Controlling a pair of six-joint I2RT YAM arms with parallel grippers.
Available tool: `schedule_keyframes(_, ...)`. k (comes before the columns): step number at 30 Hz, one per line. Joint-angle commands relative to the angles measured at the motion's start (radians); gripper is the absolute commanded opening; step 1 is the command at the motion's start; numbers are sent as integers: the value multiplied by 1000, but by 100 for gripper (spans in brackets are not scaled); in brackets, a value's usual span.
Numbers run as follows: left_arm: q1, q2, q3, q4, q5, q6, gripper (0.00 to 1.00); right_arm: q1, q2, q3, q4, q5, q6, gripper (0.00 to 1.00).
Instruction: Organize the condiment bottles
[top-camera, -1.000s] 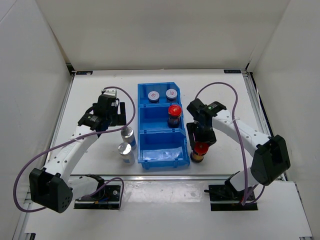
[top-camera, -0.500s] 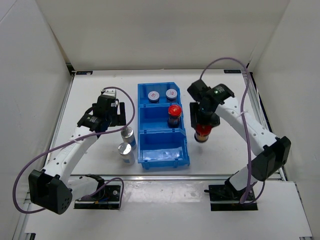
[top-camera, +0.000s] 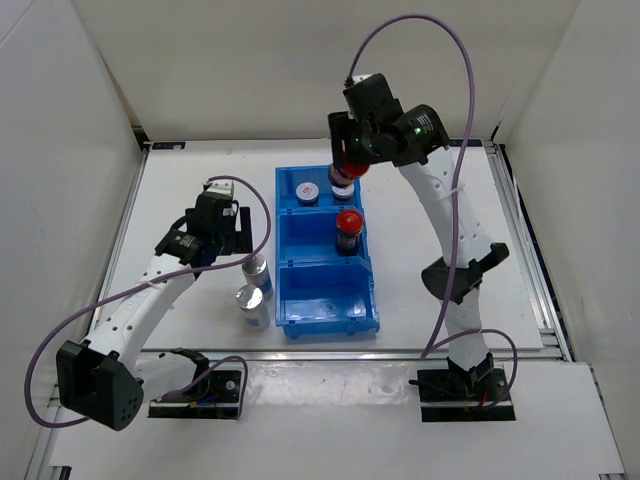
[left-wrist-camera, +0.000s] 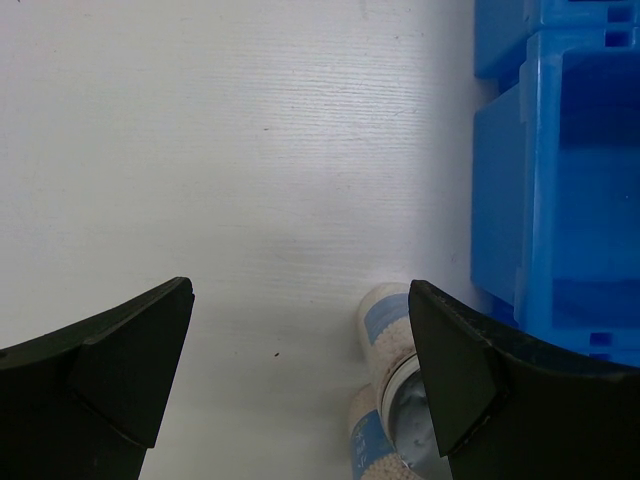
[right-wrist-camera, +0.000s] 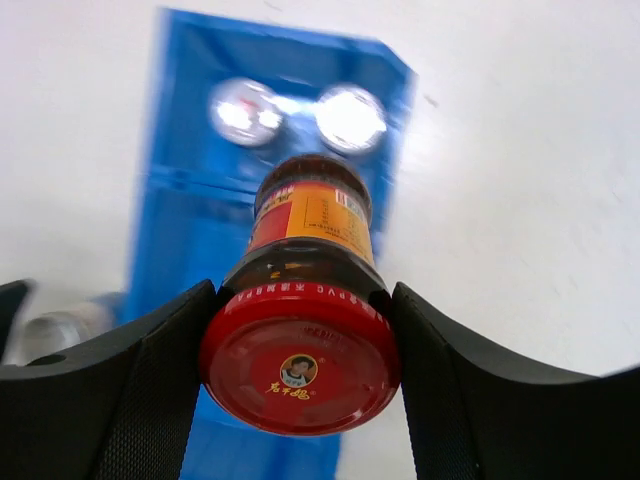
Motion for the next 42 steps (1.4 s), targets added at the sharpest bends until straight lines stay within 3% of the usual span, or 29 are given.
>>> schedule_keyframes(1,-3,-37,-2,4,-17,-5,100,33,25,205,-155,-176,-112,0)
schedule_keyframes(4,-3,-37,-2,4,-26,-5,100,60,74,212,-155,-291,-121,0)
schedule_keyframes(9,-3,-37,-2,4,-26,4,100,110,142,186,-222,-321,-121,0)
schedule_keyframes(15,-3,-46,-2,4,-26,4,100,142,192,141,-213,-310,-121,0)
schedule_keyframes(38,-24,-56,-2,-5,-45,24,100,82,438,138,-222,-258,-83,4)
schedule_keyframes(40,-24,-56,-2,-5,-45,24,100,82,449,138,-222,-258,-83,8)
schedule_keyframes(42,-33,-65,-2,-5,-26,24,100,82,458,138,-222,-258,-74,25)
